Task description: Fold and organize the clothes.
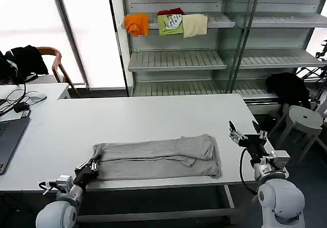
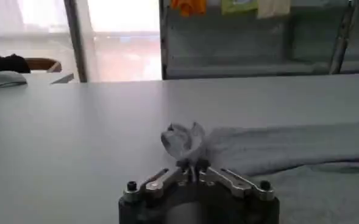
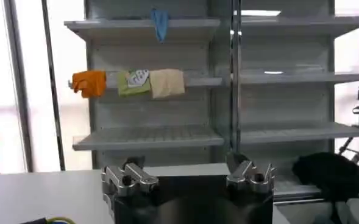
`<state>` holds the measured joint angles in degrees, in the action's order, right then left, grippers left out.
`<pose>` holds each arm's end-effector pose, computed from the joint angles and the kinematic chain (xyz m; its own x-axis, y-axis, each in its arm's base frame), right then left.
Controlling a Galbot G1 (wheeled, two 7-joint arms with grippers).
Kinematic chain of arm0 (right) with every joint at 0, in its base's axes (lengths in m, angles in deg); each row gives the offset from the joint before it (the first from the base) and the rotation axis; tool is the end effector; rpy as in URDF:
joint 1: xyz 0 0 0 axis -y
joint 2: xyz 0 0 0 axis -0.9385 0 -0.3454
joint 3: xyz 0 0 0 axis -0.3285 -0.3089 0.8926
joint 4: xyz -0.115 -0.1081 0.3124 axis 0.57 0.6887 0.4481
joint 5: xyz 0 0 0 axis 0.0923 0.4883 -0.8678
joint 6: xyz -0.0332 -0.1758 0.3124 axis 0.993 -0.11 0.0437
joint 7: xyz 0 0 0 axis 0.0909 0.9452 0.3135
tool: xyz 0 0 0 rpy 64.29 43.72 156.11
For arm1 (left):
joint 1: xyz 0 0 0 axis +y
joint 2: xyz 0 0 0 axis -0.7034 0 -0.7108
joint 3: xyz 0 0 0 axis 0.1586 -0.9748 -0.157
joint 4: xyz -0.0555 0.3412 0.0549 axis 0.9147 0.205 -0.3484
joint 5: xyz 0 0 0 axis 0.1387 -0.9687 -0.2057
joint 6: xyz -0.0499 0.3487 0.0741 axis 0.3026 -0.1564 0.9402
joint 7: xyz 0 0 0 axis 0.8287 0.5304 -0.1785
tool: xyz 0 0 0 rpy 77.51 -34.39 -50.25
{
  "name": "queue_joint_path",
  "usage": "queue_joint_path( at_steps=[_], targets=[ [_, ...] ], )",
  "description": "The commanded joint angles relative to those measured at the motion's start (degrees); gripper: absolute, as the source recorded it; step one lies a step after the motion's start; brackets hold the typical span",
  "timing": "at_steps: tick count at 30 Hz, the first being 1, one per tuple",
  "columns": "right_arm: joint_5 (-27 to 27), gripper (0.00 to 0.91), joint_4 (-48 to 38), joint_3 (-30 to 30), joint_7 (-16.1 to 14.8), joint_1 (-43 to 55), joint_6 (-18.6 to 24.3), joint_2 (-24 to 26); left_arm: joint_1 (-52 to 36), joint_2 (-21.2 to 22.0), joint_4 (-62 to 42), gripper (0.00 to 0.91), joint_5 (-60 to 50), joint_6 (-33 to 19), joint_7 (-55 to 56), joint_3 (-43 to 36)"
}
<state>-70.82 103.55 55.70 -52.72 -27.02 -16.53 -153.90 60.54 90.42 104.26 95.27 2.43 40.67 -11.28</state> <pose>0.2822 -0.0877 -0.1904 -0.9990 -0.0100 0.0442 -0.0090 0.9997 0.0239 0.2660 0.1224 -0.3023 -0.9396 0.0422 0.3397 0.0519 0.9985 0.0198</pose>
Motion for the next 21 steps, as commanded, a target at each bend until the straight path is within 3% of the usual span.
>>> queue_joint_path(
  at_steps=[1, 6, 14, 17, 21],
  targets=[
    [-0.93, 0.907, 0.07, 0.43, 0.39, 0.22, -0.1, 0.21, 0.0, -2.63, -0.13, 0.0, -3.22, -2.93, -1.36, 3.79],
    [-1.61, 0.907, -0.51, 0.69, 0.53, 0.27, -0.1, 0.45, -1.41, -9.45, -2.02, 0.0, -4.21, -3.68, -4.2, 10.88],
    [-1.85, 0.907, -1.78, 0.4, 0.43, 0.59, 0.16, 0.39, -6.37, -24.53, -8.68, 0.0, -10.57, -6.62, -8.44, 21.18],
    [-1.84, 0.907, -2.26, 0.22, 0.46, 0.57, 0.24, 0.18, -7.96, -26.52, -8.68, 0.0, -10.52, -6.15, -9.64, 23.2],
    [-1.76, 0.907, -2.7, -0.15, 0.54, 0.63, 0.28, -0.31, -8.79, -25.57, -4.45, 0.0, -6.7, -2.85, -10.52, 22.74]
  ],
)
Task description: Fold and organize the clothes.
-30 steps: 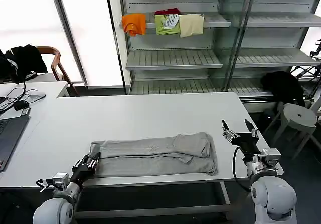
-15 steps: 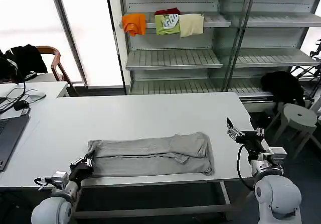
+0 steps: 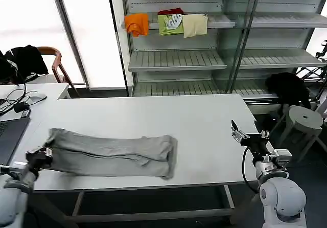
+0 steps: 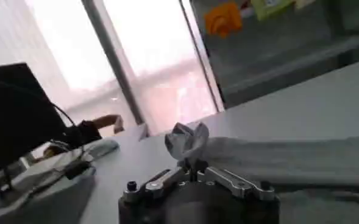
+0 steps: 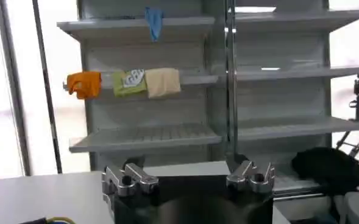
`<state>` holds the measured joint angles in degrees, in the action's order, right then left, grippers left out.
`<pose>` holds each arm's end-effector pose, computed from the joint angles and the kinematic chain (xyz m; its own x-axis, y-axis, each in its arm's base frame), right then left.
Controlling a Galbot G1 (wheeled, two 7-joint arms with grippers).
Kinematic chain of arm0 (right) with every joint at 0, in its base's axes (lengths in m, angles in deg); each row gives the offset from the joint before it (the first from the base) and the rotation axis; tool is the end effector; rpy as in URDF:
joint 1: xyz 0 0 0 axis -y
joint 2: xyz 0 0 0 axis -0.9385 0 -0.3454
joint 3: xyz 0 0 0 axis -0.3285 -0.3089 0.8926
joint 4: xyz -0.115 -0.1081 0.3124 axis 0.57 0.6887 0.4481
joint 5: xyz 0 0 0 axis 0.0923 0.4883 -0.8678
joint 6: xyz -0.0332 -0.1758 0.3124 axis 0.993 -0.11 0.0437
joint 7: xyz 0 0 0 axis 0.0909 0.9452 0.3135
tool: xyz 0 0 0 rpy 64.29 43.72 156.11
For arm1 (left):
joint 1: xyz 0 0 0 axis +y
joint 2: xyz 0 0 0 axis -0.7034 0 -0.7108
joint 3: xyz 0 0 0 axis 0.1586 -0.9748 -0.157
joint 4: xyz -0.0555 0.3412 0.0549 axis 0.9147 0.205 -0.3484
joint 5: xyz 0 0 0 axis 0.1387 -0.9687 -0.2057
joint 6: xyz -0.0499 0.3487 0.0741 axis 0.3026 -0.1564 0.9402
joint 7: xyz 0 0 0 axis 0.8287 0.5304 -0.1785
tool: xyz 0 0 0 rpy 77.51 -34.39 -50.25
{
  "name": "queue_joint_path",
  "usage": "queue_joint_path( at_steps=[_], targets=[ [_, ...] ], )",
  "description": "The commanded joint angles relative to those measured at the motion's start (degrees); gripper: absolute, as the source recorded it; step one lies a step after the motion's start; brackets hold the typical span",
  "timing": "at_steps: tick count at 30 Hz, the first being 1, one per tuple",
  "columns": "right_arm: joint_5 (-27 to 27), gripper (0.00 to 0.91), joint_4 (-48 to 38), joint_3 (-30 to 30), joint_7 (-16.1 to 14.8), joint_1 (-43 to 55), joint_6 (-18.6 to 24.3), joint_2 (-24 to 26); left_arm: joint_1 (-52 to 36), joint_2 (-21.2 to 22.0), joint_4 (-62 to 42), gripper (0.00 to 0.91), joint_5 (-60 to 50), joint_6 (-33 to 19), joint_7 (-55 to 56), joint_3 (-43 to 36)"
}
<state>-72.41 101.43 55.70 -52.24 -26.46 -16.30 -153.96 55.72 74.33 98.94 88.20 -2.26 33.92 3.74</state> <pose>0.2892 -0.0905 -0.1996 -0.9980 -0.0087 0.0632 -0.0052 0.9984 0.0564 0.2785 0.2723 -0.2192 -0.9655 -0.1655 0.2011 -0.0690 0.9070 0.4154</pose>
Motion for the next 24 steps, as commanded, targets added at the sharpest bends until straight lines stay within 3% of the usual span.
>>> queue_joint_path(
  at_steps=[1, 5, 8, 11, 17, 24],
  targets=[
    [-0.1, 0.907, -0.65, -0.23, 0.07, 0.07, 0.05, -0.38, -3.95, -8.8, 3.3, 0.0, 1.28, 2.67, -3.84, 6.92],
    [-0.03, 0.907, -0.67, -0.24, 0.04, -0.2, 0.09, -0.46, -3.14, -2.61, 12.02, 0.0, 3.52, 6.74, -3.36, 3.05],
    [-0.08, 0.907, -0.66, 0.19, 0.03, -0.44, 0.09, -0.09, -1.69, 6.26, 18.09, 0.01, 3.15, 8.73, -2.65, -3.1],
    [-0.22, 0.907, -0.66, 0.62, -0.1, -0.73, 0.16, 0.23, -1.13, 11.72, 22.43, 0.01, 0.89, 10.78, -1.48, -10.13],
    [-0.22, 0.907, -1.61, 0.96, -0.32, -1.35, 1.18, 0.28, -1.46, 16.61, 23.68, 0.01, -4.46, 12.99, 1.13, -23.07],
    [-0.28, 0.907, -2.39, 0.97, -0.46, -1.31, 1.61, 0.37, -1.6, 19.63, 19.87, 0.01, -7.66, 14.01, 2.54, -29.15]
  ],
)
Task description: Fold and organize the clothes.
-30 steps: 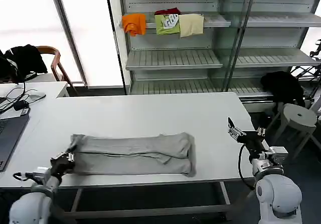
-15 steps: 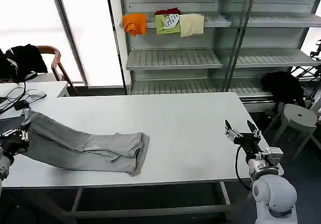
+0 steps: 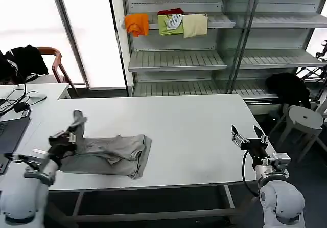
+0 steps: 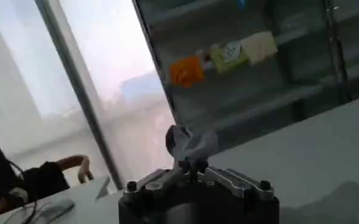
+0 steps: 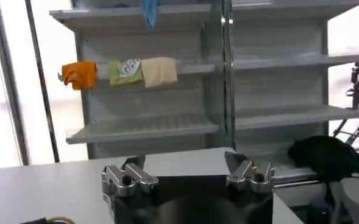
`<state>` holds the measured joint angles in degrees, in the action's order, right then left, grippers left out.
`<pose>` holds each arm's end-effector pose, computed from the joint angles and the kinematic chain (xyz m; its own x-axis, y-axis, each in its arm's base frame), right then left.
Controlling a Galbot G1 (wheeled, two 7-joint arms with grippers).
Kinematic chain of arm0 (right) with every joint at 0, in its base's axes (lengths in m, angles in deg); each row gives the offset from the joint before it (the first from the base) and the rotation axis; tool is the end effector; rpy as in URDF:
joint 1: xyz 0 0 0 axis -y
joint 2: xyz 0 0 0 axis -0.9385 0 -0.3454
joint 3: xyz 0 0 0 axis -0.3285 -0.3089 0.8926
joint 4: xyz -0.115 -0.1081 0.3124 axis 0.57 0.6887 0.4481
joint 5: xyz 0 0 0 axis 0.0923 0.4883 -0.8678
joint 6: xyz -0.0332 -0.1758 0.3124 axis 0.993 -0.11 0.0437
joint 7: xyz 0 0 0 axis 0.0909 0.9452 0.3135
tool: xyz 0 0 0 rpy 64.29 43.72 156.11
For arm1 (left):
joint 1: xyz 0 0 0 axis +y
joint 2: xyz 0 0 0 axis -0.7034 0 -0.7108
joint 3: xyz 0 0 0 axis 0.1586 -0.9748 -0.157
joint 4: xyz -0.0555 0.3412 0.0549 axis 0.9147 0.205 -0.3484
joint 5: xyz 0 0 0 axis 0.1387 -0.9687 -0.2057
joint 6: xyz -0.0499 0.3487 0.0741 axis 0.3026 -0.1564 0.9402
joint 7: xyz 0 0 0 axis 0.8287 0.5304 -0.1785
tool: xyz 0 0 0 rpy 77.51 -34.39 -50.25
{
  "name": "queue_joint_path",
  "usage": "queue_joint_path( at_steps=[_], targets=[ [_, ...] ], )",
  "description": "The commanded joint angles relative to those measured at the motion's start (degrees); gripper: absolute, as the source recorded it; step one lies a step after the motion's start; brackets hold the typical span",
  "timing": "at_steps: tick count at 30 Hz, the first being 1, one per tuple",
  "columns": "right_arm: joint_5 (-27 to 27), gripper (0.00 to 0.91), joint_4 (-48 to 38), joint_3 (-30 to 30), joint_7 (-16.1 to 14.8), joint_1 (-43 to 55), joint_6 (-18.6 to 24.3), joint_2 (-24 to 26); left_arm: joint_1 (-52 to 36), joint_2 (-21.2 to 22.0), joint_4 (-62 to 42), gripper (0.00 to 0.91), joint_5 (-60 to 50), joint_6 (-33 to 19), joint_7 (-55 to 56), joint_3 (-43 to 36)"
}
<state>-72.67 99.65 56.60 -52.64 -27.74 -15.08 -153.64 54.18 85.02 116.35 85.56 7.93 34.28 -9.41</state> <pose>0.2875 -0.0988 -0.2149 -0.9958 0.0034 0.0911 0.0086 0.9983 0.0573 0.2789 0.1249 -0.1872 -0.9827 0.0705 0.1710 0.1183 0.9502 0.2882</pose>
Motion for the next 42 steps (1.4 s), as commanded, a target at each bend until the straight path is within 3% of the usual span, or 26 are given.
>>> queue_joint_path(
  at_steps=[1, 20, 21, 26, 33, 38, 42],
  targets=[
    [-0.02, 0.907, -0.84, 0.0, -0.09, -0.01, 0.52, 0.06, -0.16, 9.24, 1.9, 0.01, -5.01, 3.84, 2.61, -16.51],
    [0.47, 0.907, -3.06, -1.07, -0.18, 0.96, 1.14, -0.11, -0.99, 12.75, -5.78, 0.03, -7.75, 3.83, 4.23, -20.14],
    [0.47, 0.907, -3.07, -1.06, -0.2, 0.94, 1.17, -0.08, -1.06, 12.85, -6.14, 0.907, -7.89, 3.75, 4.38, -20.22],
    [0.47, 0.907, -3.21, -1.1, -0.26, 0.86, 1.25, 0.06, -1.19, 13.78, -6.2, 0.907, -7.79, 3.77, 5.44, -21.26],
    [1.34, 0.907, -3.49, -2.03, -0.18, 1.19, 1.26, -0.37, -0.79, 13.71, 3.44, 0.907, -5.27, 3.86, 6.56, -22.31],
    [2.13, 0.907, -2.84, -2.62, -0.15, 1.06, 1.16, -0.81, -1.16, 7.65, 6.91, 0.907, -1.11, 3.84, 6.38, -13.26],
    [2.7, 0.907, -2.67, -2.9, -0.19, 0.96, 1.13, -1.24, -1.03, 2.1, 1.45, 0.907, 4.48, 2.58, 5.34, -1.21]
  ],
)
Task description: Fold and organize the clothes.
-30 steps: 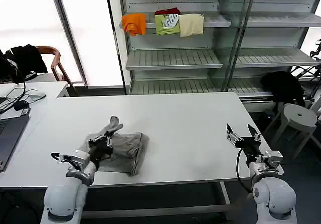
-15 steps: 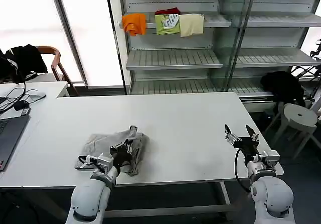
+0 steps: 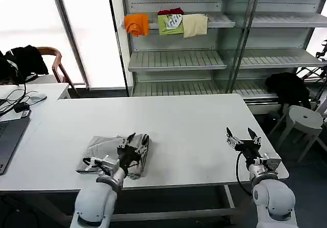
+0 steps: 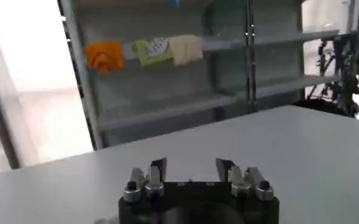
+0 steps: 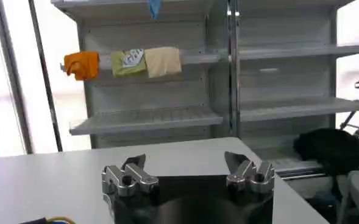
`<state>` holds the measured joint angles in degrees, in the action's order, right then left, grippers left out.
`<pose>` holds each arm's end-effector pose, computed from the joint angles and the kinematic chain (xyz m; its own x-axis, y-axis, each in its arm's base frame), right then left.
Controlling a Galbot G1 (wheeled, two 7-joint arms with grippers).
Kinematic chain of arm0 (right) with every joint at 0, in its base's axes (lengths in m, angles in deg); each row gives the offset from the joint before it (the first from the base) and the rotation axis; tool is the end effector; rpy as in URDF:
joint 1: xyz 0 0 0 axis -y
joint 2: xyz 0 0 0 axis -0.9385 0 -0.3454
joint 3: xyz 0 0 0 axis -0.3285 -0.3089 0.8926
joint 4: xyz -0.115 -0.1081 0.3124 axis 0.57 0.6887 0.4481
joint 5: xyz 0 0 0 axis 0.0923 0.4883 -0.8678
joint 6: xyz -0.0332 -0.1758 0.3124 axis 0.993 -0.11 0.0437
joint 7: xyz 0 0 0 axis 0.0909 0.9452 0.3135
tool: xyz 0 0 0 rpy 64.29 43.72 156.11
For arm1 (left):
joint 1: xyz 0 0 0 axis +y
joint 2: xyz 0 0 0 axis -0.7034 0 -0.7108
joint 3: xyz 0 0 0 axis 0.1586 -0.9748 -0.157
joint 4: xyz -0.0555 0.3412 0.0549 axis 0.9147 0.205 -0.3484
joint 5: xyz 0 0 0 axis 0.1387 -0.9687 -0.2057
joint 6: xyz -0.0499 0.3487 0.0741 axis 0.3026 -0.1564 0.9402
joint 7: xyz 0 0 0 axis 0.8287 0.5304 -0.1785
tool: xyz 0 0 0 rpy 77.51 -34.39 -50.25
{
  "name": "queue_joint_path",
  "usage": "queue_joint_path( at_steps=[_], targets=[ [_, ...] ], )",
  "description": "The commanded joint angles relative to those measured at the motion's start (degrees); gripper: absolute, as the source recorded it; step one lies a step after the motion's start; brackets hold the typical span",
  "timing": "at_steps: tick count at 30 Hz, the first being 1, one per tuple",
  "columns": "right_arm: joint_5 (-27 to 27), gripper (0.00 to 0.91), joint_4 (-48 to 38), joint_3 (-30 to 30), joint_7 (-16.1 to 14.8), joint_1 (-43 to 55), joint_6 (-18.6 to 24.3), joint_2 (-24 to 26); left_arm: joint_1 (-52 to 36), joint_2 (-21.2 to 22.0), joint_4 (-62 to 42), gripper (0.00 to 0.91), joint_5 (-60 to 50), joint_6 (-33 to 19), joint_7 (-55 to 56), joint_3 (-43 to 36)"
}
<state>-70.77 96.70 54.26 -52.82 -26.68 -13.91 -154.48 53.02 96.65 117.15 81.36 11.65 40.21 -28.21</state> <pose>0.2996 -0.0872 -0.2301 -0.9936 -0.0173 0.1118 -0.0114 0.9985 0.0535 0.2842 -0.0080 -0.2110 -0.9454 0.2465 0.2133 0.2752 0.9543 0.1167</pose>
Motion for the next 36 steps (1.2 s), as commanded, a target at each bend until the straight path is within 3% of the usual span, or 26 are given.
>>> queue_joint_path(
  at_steps=[1, 6, 17, 31, 33, 35, 36],
  targets=[
    [0.9, 0.907, 0.21, -0.62, -0.01, -0.14, -0.01, -0.53, 0.32, -10.44, -0.8, 0.907, 9.39, -1.79, -0.71, 19.95],
    [2.08, 0.907, -0.43, -1.36, 0.03, -0.2, 0.22, -1.44, 1.97, -13.04, -9.38, 0.907, 13.92, -3.48, -0.6, 22.65],
    [2.53, 0.907, -0.41, -1.28, 0.02, -0.39, 0.38, -1.28, -0.48, -10.39, -18.54, 0.907, 12.54, -4.4, 0.52, 20.26],
    [2.49, 0.907, -1.87, -1.42, -0.06, -0.19, 1.03, -1.31, 0.19, -9.74, -20.99, 0.887, 10.69, -5.9, 0.41, 19.03],
    [2.49, 0.907, -1.98, -1.44, -0.06, -0.18, 1.04, -1.33, 0.41, -9.69, -20.78, 0.725, 10.73, -6.1, 0.24, 19.05],
    [2.49, 0.907, -2.11, -1.43, -0.07, -0.18, 1.14, -1.3, 0.57, -9.67, -20.56, 0.433, 10.99, -6.26, -0.06, 19.1],
    [2.48, 0.907, -2.17, -1.43, -0.07, -0.19, 1.18, -1.32, 0.67, -9.68, -20.37, 0.171, 11.21, -6.28, -0.25, 19.13]
  ],
)
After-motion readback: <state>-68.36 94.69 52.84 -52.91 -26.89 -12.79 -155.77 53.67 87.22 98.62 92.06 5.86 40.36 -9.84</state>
